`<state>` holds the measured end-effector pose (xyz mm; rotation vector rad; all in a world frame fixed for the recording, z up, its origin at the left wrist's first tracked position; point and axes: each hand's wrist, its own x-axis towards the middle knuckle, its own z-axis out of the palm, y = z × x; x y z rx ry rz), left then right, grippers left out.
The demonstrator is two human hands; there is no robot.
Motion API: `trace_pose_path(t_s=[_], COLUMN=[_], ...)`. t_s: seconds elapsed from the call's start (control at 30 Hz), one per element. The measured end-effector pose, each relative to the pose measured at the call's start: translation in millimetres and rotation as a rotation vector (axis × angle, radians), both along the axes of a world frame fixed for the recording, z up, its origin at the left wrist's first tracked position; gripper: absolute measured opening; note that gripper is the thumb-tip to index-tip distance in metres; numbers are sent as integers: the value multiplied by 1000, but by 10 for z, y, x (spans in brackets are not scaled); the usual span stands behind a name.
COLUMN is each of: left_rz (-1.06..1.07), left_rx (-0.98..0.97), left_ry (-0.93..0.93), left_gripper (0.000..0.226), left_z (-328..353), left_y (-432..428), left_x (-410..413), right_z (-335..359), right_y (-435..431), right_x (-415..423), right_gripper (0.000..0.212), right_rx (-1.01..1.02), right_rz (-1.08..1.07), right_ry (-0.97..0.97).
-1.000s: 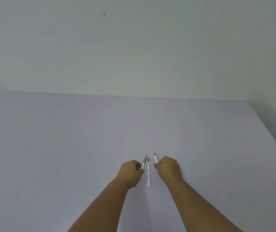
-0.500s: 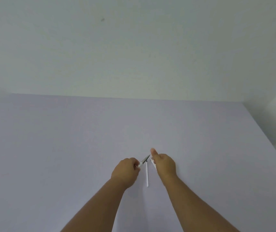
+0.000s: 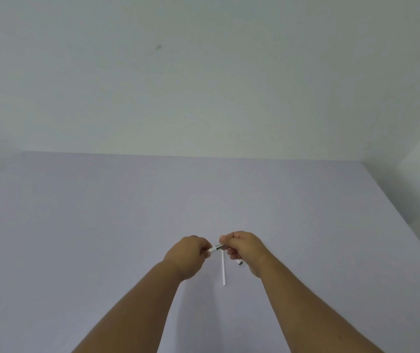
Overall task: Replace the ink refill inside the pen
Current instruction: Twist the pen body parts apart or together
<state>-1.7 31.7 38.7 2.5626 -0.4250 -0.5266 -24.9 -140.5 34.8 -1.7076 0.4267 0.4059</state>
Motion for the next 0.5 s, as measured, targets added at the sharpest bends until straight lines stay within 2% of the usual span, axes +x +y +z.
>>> trace_pose_path(t_s=[0.03, 0.1, 0.23, 0.37, 0.47, 0.5], left_rz=[-14, -42, -68, -94, -137, -147], left_rx=[18, 49, 69, 85, 109, 115], left_ry=[-12, -28, -61, -91, -107, -110], left_gripper=[22, 23, 25, 26, 27, 27], left_z=[11, 25, 57, 103, 136, 146], left_y=[1, -5, -16, -32, -52, -55], left_x=[5, 3, 0, 24, 32, 36], right_z=[12, 27, 63, 96, 93, 97], right_y=[-4, -15, -61, -70, -102, -114], right_x=[8, 15, 13, 30, 49, 52], right_gripper=[21, 20, 3, 26, 6, 7], right_rx=[-69, -155, -89, -151, -149, -136], right_rz=[18, 59, 122, 118, 143, 161], right_ry=[15, 1, 0, 43, -8, -23])
